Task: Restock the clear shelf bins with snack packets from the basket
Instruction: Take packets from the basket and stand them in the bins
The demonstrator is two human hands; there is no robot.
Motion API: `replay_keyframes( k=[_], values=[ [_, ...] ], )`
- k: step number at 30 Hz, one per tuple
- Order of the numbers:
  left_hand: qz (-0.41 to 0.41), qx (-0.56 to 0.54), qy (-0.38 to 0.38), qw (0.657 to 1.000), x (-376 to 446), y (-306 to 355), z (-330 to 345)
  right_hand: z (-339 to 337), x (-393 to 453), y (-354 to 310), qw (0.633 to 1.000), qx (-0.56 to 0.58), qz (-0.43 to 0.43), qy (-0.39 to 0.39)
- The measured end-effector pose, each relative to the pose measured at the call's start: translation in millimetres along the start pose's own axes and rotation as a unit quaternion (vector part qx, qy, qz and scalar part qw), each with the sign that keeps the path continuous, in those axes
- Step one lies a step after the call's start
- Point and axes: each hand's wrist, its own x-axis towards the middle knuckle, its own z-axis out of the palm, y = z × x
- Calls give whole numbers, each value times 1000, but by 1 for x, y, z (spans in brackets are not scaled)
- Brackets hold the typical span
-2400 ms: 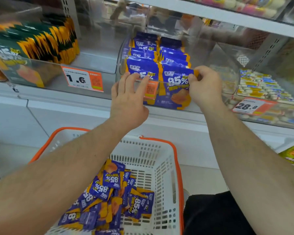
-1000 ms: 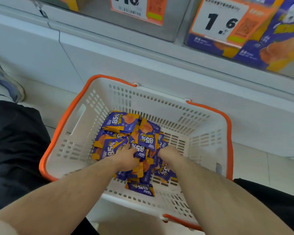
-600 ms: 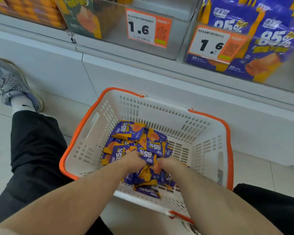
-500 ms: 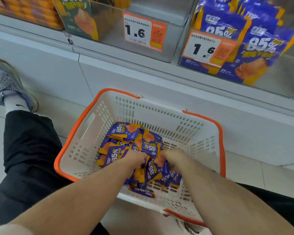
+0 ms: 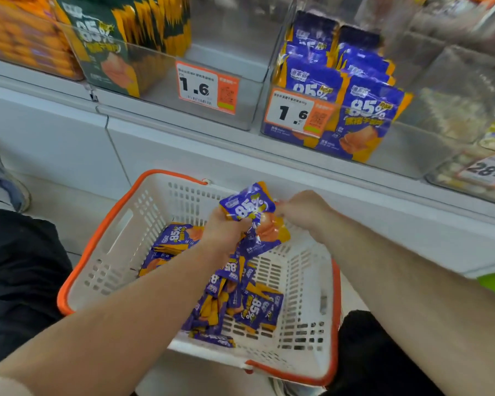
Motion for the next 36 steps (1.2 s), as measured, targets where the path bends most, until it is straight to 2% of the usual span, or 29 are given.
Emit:
replay_keyframes(
  k=[3,5,7,9,11,13,15,16,17,18,20,22,26,28,31,36],
  values=[
    [92,98,-49,990,-7,33,12,-36,-8,-19,995,-49,-84,26],
    [142,144,-65,977,-9,54,24,-55,-14,-25,992,19,-125,29],
    [198,177,-59,962,-13,79,39,-69,-16,-25,982,105,-143,70],
    [274,243,-25,930,-18,104,56,-80,-16,-23,961,180,-171,121],
    [362,263,-12,894,-27,127,69,-92,-19,-24,934,252,-201,154],
    [467,282,-7,838,-30,140,76,-107,-25,-25,907,276,-243,208],
    [521,435,43,733,-23,146,78,-123,-34,-25,877,280,-281,270],
    [512,511,62,687,-17,147,78,-131,-37,-25,859,288,-299,298],
    [492,566,70,658,-10,147,78,-138,-42,-25,840,292,-317,329],
    [477,594,71,644,-6,144,78,-145,-45,-24,822,291,-331,360],
    [481,604,83,630,-1,137,78,-155,-51,-26,793,289,-355,403],
    [493,592,101,630,0,133,78,-160,-49,-26,785,281,-361,418],
    [508,569,115,636,-1,137,77,-161,-28,-24,805,250,-314,437],
    [510,565,115,638,-1,139,77,-159,-14,-19,829,213,-290,428],
    [503,563,108,647,-1,140,77,-154,-2,-11,865,128,-252,416],
    [501,553,118,655,-2,138,81,-152,10,-6,882,-34,-179,434]
  ],
)
